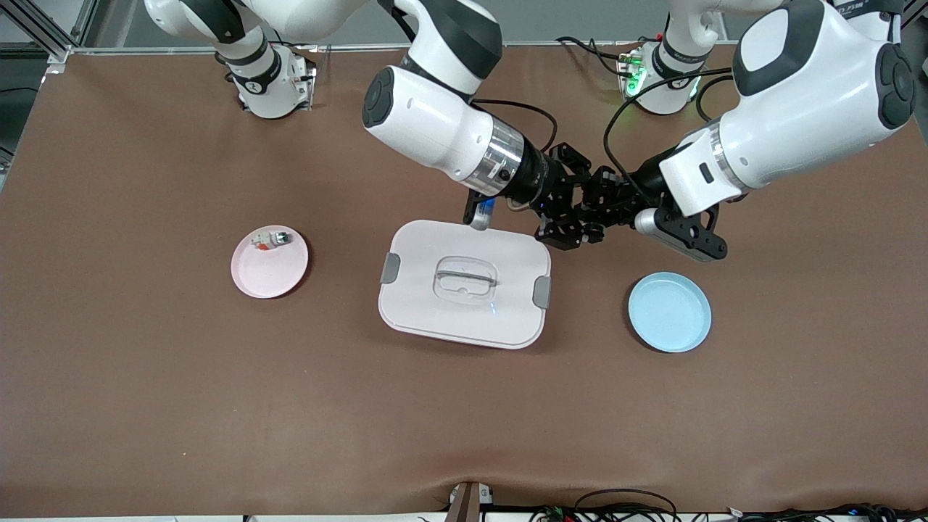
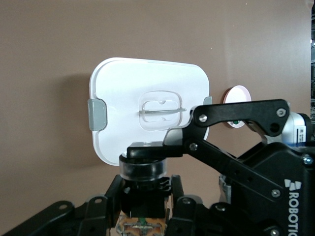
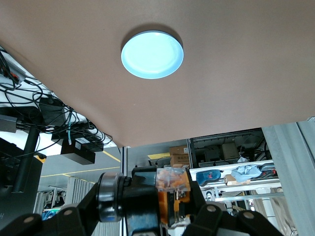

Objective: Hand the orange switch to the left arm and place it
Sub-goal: 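Open the right gripper and withdraw while the left gripper carries switch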

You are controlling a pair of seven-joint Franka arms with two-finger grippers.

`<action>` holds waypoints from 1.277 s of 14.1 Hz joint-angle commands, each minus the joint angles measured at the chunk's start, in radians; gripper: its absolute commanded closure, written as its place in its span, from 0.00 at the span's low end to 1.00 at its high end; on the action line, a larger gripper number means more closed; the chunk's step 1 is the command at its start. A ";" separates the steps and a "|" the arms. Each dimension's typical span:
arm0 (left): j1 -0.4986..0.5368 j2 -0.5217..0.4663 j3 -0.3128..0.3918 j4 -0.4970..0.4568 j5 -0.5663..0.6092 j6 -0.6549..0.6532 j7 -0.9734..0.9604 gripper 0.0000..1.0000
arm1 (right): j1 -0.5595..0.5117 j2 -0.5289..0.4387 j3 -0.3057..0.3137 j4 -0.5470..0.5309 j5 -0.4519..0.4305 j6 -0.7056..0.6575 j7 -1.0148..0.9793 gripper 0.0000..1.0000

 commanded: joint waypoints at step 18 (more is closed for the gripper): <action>0.071 0.010 0.010 -0.042 0.320 -0.129 0.413 1.00 | -0.409 -0.163 -0.015 0.038 -0.174 -1.149 -1.363 0.00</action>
